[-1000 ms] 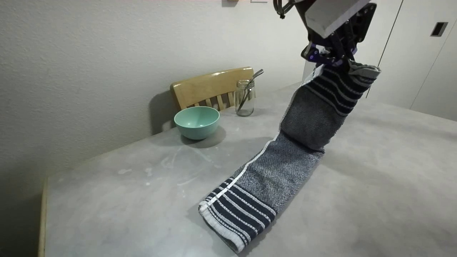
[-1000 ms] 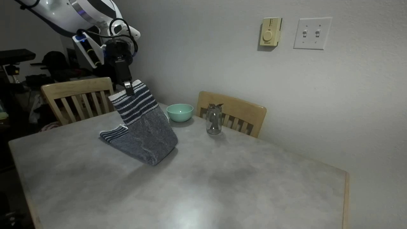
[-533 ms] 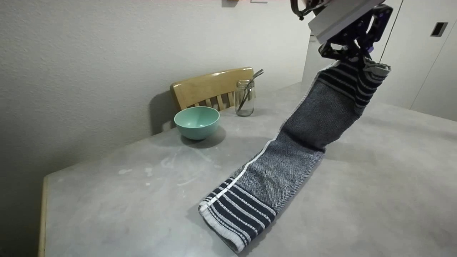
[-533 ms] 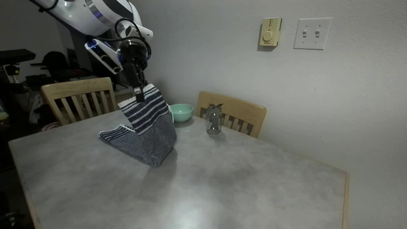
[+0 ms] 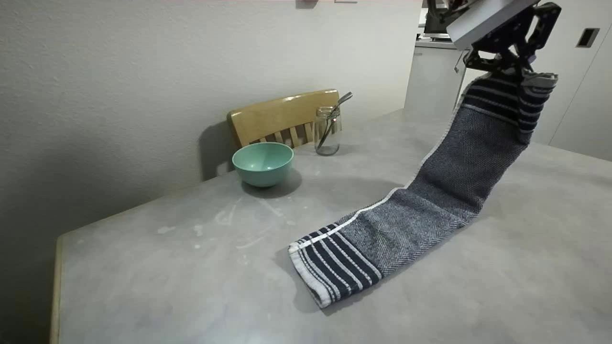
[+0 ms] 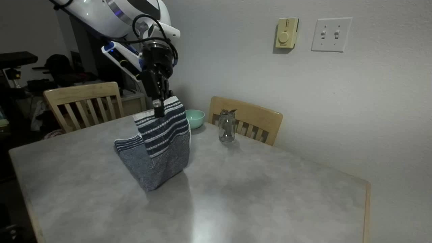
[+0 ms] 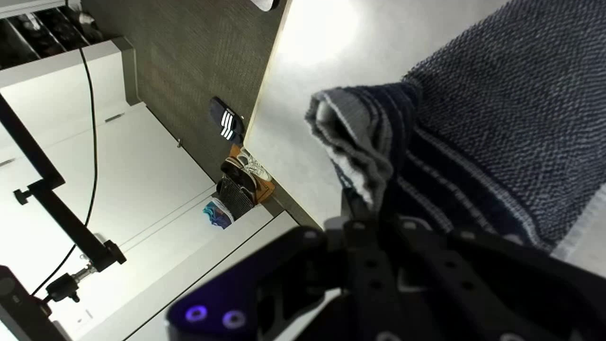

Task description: Partially unfold the towel on the table

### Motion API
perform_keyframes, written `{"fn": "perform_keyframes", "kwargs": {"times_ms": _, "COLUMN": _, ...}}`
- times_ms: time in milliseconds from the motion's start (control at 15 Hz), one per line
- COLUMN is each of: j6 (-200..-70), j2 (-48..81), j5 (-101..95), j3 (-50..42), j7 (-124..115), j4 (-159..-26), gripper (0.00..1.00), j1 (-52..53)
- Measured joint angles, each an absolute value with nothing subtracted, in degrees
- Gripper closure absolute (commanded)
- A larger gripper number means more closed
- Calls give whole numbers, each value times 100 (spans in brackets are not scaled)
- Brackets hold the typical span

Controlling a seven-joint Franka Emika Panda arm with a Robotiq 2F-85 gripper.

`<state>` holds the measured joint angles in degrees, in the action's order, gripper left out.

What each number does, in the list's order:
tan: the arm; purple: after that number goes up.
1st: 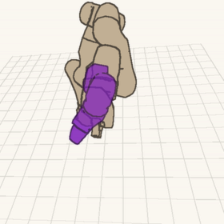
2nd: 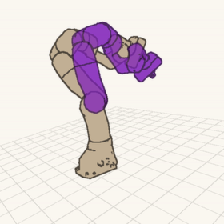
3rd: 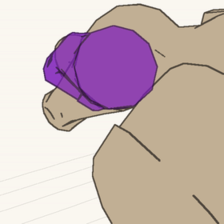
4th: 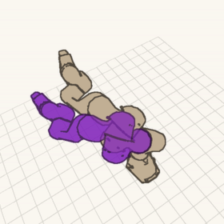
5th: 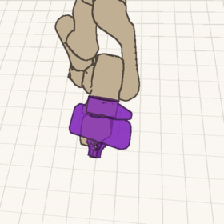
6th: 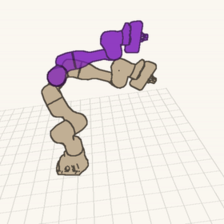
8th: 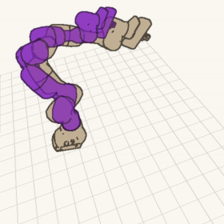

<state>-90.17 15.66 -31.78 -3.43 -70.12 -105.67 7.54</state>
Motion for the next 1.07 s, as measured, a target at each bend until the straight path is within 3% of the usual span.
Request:
{"fn": "perform_keyframes", "kwargs": {"times_ms": 667, "j6": -9038, "j2": 1565, "j5": -3269, "j3": -307, "j7": -6928, "j4": -10561, "gripper": 98, "j1": 726}}
{"fn": "perform_keyframes", "kwargs": {"times_ms": 1067, "j6": -9986, "j2": 1539, "j5": -4252, "j3": -747, "j7": -5877, "j4": -10599, "gripper": 98, "j1": 24}}
